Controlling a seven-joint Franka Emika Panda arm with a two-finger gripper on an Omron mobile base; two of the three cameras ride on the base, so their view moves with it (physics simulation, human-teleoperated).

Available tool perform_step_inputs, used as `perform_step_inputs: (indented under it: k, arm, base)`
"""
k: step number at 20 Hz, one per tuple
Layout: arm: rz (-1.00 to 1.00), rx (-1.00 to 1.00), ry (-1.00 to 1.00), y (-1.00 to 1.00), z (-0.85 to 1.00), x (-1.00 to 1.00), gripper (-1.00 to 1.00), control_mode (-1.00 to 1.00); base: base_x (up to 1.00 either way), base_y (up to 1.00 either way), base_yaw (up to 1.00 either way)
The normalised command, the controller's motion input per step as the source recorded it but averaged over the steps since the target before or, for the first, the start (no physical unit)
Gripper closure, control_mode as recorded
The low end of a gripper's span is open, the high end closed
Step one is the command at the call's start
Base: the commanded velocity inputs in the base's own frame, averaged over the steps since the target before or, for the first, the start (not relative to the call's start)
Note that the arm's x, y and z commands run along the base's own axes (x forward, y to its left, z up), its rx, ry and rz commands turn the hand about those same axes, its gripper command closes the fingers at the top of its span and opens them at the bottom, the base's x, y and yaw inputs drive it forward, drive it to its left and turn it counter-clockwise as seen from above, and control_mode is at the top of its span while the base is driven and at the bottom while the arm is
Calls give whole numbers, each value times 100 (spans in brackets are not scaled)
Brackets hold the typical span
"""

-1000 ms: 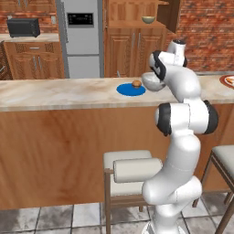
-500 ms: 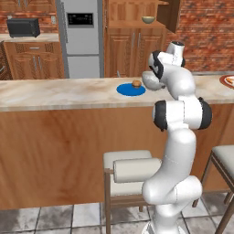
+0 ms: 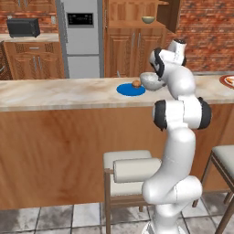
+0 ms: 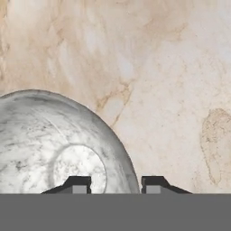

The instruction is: Take the smaller bowl and place it next to the appetizer plate on the dining counter , and place the larger bowl next to the plate with cooked food.

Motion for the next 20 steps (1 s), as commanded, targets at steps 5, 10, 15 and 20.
perform_step_inputs:
  k: [5, 10, 15, 20]
  arm:
    - [4, 0, -25, 0, 54, -1, -100, -100]
    - [5, 0, -20, 4, 58, -47, -100, -100]
    - [8, -2, -4, 20, 11, -100, -100, -100]
    - [14, -9, 0, 38, 0, -100, -100, -100]
  base:
    - [0, 0, 0]
    - [0, 0, 0]
    - [0, 0, 0]
    - [0, 0, 0]
